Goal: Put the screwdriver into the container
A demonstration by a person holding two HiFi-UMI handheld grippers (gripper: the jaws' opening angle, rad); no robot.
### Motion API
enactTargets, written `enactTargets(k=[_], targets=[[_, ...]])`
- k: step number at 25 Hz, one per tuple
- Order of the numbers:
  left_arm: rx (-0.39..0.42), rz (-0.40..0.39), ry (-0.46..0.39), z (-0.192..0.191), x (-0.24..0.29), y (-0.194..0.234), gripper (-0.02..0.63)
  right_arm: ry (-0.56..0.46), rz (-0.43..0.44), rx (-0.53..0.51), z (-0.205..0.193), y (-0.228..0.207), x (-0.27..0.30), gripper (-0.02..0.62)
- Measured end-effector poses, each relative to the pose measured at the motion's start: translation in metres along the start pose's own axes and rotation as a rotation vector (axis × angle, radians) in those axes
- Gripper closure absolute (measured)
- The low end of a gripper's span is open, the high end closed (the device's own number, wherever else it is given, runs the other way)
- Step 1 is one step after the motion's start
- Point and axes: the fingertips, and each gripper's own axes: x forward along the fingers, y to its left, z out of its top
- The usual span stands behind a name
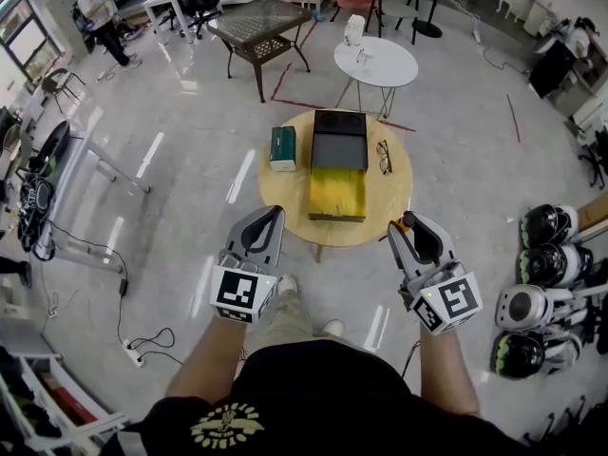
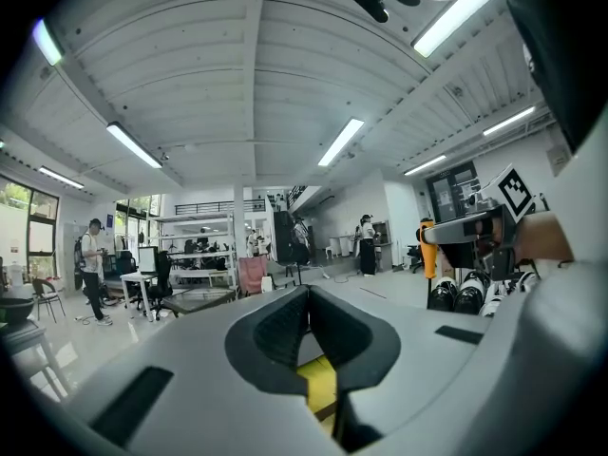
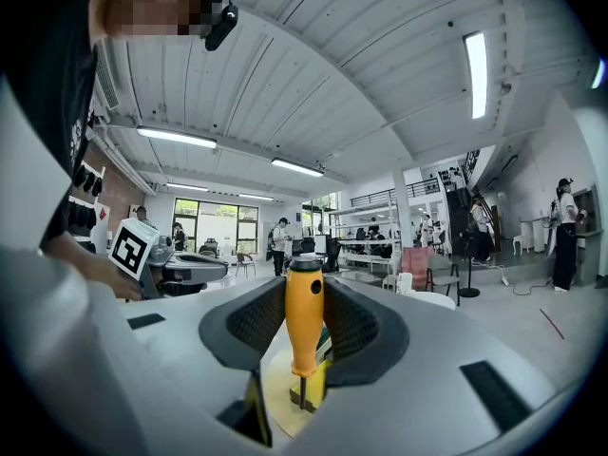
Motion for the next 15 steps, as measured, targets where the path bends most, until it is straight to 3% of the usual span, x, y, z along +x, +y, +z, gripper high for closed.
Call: enactTargets(k=[6, 15], targets=[[0.027, -0.034, -0.024, 0.013, 0.023, 0.013, 0.588, 0.0, -0.008, 0.002, 0.004, -0.002, 0.026, 0.459], [0.031, -0.094, 0.015, 0.002, 0.06, 0.047, 0.588, -0.001, -0.04, 0.023, 0.004, -0.019, 0.078, 0.459]])
